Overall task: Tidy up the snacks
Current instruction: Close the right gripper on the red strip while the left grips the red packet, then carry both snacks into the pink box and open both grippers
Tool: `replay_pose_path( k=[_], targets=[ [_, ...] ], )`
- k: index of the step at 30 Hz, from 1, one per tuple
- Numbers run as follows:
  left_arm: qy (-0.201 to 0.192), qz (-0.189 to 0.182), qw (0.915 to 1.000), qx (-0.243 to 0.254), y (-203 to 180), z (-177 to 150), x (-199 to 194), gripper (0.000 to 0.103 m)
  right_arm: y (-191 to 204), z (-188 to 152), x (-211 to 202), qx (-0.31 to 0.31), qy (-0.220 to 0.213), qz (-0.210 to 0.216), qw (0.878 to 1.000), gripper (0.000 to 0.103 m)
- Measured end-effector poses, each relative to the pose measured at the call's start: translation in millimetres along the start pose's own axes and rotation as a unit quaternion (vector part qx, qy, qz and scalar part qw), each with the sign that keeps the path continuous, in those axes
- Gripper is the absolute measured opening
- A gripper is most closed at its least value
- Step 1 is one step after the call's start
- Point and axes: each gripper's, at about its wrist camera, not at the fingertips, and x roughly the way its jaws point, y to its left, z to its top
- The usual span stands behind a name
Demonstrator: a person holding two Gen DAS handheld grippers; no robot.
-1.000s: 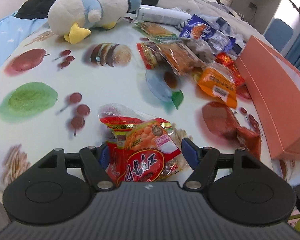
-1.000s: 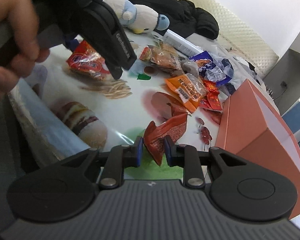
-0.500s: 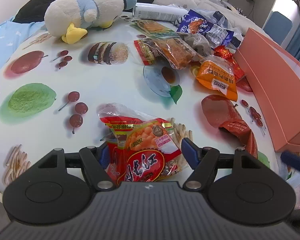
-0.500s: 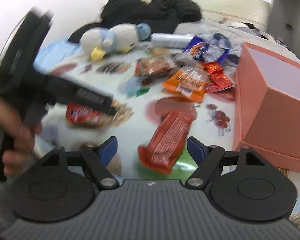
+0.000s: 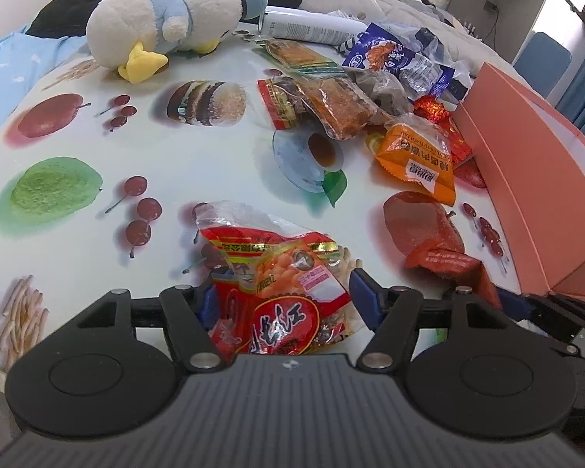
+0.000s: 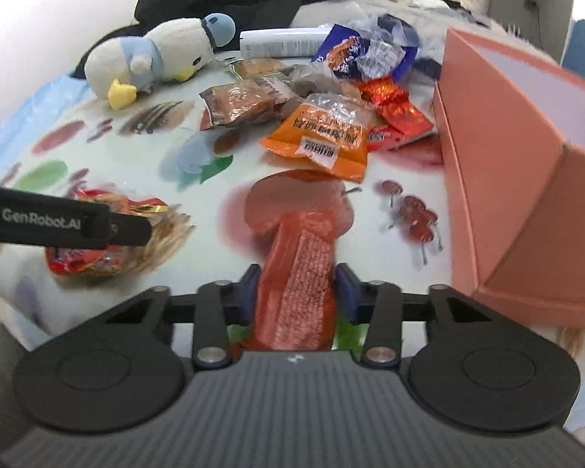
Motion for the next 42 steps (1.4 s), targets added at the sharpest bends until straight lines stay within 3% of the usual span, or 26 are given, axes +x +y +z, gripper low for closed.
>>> replay_pose_path(
  k=[2, 10, 12, 14, 17, 31, 42],
  targets=[
    [0.0, -0.001, 1.0, -0.003, -1, 1, 0, 0.069, -4, 3, -1, 0.003, 0.003, 0.004, 1.0, 0.026],
    [-0.005, 0.0, 0.9999, -0.014, -3, 1, -3, 0.058, -19, 13, -10, 0.015, -0.007, 0.002, 1.0, 0.025],
    [-0.006, 0.009, 0.9999, -0.01, -4, 0, -4, 0.037, -23, 15, -12, 0.021, -0.009, 0.002, 1.0, 0.025],
    [-0.012, 0.009, 0.9998, -0.015, -4, 0, -7, 0.025, -25, 16, -15, 0.024, -0.011, 0.002, 1.0, 0.025],
    [-0.016, 0.011, 0.9998, -0.007, -6, 1, -10, 0.015, -27, 15, -17, 0.026, -0.012, 0.003, 1.0, 0.025],
    [-0.058, -0.019, 0.998, 0.018, -35, 17, -49, 0.01, -34, 24, -44, 0.041, -0.029, 0.013, 0.999, 0.025],
    [-0.095, -0.049, 0.994, 0.026, -74, 43, -106, 0.01, -53, 45, -103, 0.066, -0.063, 0.013, 0.996, 0.025]
  ],
)
